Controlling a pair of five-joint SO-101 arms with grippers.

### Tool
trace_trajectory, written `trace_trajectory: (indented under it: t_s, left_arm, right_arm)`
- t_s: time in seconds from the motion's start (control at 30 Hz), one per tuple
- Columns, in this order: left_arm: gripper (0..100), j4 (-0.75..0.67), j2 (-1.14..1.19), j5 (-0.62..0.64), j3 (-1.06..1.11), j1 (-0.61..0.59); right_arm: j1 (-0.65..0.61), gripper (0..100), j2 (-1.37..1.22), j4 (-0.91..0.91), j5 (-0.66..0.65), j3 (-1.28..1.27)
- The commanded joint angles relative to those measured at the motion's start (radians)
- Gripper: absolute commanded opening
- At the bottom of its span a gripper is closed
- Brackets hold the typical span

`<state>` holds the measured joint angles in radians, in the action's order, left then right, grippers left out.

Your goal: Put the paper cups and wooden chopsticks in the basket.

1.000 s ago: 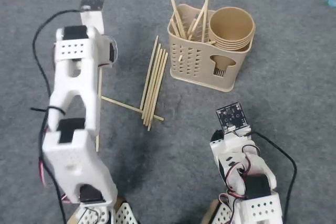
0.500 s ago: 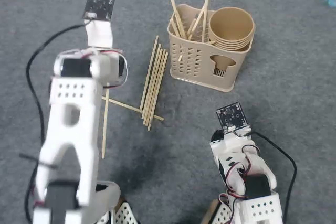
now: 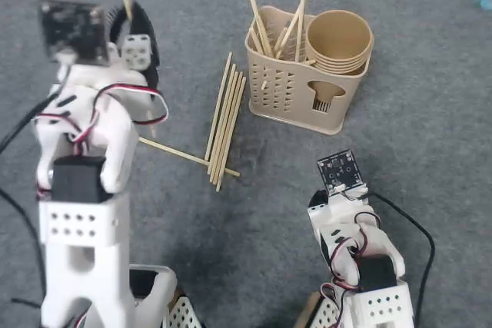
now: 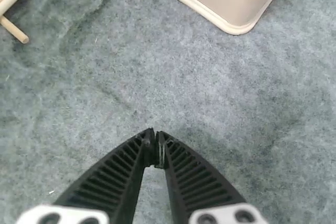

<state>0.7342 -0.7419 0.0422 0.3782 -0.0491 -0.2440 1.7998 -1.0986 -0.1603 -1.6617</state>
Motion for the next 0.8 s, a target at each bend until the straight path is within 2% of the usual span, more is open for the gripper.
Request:
trace_trajectory:
  t_s: [0.0, 0.17, 0.27, 0.33, 0.47, 0.53, 0.63, 0.77]
  left_arm:
    - [1, -0.149, -0.052, 0.110, 0.002, 0.008]
    - [1, -0.146, -0.081, 0.239, 0.051, 0.000]
    - [1, -0.233, -0.173, 0.249, 0.189, 0.008]
    - [1, -0.377, -0.245, 0.252, 0.297, 0.009]
    - [1, -0.764, -0.321, 0.252, 0.481, 0.061]
    - [1, -0.887, -0.316, 0.252, 0.504, 0.095]
    - [1, -0.907, -0.273, 0.252, 0.452, 0.166]
    - [1, -0.876, -0.133, 0.250, 0.275, 0.259]
  right_arm:
    - [0.012, 0.9, 0.015, 0.015, -0.018, -0.021]
    - [0.010, 0.9, 0.015, -0.001, -0.018, -0.021]
    - [0.008, 0.9, 0.015, -0.002, -0.018, -0.021]
    - [0.008, 0.9, 0.015, -0.001, -0.018, -0.021]
    - [0.007, 0.9, 0.015, -0.001, -0.018, -0.021]
    - [0.007, 0.9, 0.015, 0.001, -0.018, -0.021]
    - [0.007, 0.9, 0.015, 0.001, -0.018, -0.021]
    - [0.007, 0.9, 0.015, -0.001, -0.018, -0.021]
